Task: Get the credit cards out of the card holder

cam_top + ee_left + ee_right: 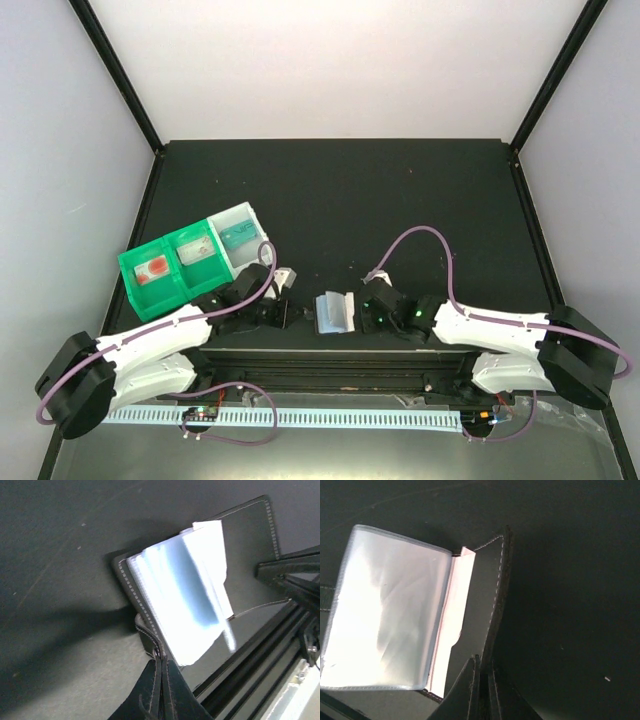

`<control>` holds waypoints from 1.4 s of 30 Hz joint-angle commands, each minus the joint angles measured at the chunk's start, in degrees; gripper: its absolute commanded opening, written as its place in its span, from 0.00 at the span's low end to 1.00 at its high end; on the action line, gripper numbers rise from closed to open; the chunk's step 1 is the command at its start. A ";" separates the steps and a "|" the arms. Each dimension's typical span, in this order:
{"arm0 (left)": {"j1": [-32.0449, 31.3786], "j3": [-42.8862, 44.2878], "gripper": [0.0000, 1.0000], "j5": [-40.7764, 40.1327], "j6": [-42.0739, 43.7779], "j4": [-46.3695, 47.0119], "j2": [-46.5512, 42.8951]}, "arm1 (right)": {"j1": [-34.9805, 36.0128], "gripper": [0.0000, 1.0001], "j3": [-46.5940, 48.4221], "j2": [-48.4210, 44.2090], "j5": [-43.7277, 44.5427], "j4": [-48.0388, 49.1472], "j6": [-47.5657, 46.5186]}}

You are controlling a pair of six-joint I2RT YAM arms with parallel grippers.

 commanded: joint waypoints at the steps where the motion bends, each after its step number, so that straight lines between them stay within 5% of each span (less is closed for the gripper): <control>1: 0.30 -1.21 0.03 -3.35 0.36 -1.51 -0.22 | -0.04 0.01 -1.92 0.38 3.45 1.50 2.47; 4: 0.44 -2.49 0.16 -2.36 -0.23 -0.15 -1.25 | -0.04 0.01 -4.56 -0.05 1.64 6.18 4.46; 8: 0.80 -5.06 0.45 -0.45 -2.19 5.64 -1.98 | -0.10 0.01 -6.67 1.21 0.35 10.28 6.08; 19: 0.90 -6.16 0.58 -0.77 -2.92 16.96 8.01 | -0.13 0.01 -7.81 0.50 2.36 9.89 6.26; 35: 0.89 -2.23 0.44 2.22 -5.41 25.35 24.10 | -0.11 0.01 -9.22 -0.20 -1.22 13.90 6.06; 42: 0.87 -1.10 0.06 2.28 -5.41 22.53 24.72 | -0.12 0.09 -7.38 -0.33 -1.43 11.48 5.73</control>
